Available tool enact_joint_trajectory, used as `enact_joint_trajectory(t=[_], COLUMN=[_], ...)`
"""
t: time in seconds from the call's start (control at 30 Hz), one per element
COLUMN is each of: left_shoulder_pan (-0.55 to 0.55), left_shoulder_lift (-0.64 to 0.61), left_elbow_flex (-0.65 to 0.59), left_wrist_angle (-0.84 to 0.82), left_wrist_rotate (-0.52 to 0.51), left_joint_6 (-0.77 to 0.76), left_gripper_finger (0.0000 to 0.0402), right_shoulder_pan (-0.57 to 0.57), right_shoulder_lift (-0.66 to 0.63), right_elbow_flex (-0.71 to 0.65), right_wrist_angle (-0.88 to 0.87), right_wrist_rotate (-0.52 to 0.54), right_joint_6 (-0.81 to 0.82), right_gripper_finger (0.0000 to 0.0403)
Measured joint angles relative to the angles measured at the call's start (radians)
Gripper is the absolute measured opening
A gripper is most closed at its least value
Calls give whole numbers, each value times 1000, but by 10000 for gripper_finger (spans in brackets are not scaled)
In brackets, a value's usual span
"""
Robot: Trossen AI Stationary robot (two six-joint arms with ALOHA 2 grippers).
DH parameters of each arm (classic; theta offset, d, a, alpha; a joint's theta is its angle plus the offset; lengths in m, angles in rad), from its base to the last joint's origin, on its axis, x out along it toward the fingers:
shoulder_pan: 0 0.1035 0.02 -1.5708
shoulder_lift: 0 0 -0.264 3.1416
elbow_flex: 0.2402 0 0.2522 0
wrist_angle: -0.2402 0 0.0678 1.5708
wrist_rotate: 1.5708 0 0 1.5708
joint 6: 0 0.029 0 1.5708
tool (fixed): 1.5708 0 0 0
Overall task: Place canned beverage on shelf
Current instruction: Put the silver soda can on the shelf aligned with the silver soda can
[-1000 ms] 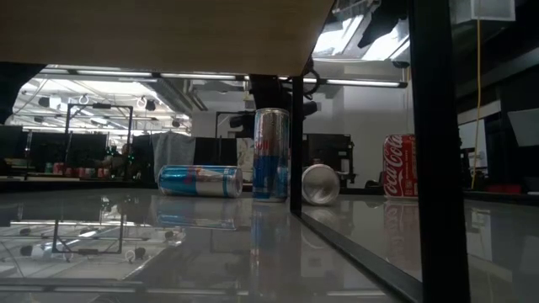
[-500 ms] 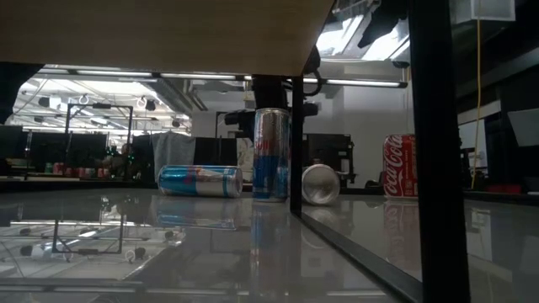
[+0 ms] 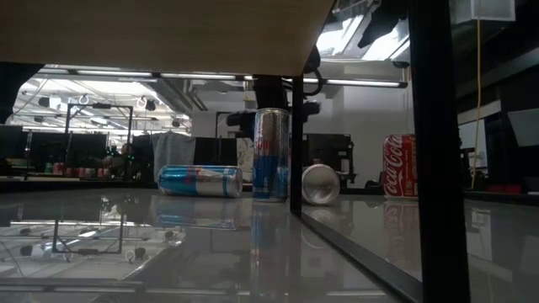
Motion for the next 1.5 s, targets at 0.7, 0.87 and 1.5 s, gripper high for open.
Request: enact_joint_trajectory(t=[0.7,0.87,1.5], left_shoulder_pan=[2,2,5], left_shoulder_lift=[0,0,-2], left_elbow_flex=[0,0,0], left_wrist_angle=[46,46,46], left_wrist_rotate=[42,59,87], left_joint_6=[106,106,134], left_gripper_finger=[321,321,321], right_shoulder_pan=[0,0,0], right_shoulder_lift=[0,0,0], right_elbow_flex=[0,0,0], right_wrist_angle=[0,0,-39], right_wrist_rotate=[0,0,0], right_joint_6=[0,0,0], right_gripper_finger=[376,376,376])
